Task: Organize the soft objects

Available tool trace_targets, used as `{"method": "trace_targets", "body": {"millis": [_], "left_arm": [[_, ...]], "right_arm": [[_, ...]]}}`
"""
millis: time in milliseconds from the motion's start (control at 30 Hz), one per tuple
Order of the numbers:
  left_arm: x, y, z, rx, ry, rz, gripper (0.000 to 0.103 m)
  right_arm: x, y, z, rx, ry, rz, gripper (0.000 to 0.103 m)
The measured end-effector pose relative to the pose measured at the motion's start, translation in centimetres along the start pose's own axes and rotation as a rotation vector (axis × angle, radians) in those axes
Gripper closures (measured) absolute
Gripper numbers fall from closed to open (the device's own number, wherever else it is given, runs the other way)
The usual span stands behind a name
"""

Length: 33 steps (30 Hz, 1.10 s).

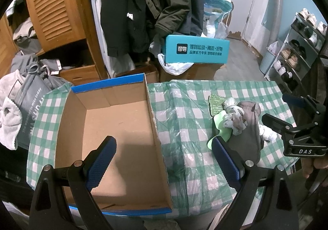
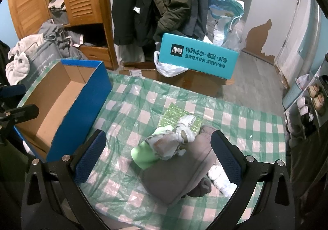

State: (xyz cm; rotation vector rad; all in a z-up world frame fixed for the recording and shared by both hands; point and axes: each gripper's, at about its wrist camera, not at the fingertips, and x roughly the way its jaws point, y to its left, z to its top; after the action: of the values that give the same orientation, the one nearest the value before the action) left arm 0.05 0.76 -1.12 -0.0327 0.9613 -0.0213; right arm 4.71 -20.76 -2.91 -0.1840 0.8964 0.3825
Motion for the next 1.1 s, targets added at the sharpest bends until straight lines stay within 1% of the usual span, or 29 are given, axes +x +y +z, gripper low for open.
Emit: {"method": "trace_targets", "body": {"millis": [900, 1067, 1100], "left_arm": [[0.06, -0.32, -0.18, 0.006, 0.005, 0.006, 0.008], [0.22, -0.34, -0.86, 0.010, 0.015, -0.001, 0.008], [0.21, -0.37, -0.95, 0.013, 0.016, 0.000, 0.008]], "right_arm": [[0.34, 0.10, -0.23, -0.003, 0.005, -0.001, 0.002], [0.35, -0.29, 0.22, -0.004, 0.007, -0.001, 0.002], [0.49, 0.06, -0.54, -0.004, 0.007, -0.001, 0.002]]}}
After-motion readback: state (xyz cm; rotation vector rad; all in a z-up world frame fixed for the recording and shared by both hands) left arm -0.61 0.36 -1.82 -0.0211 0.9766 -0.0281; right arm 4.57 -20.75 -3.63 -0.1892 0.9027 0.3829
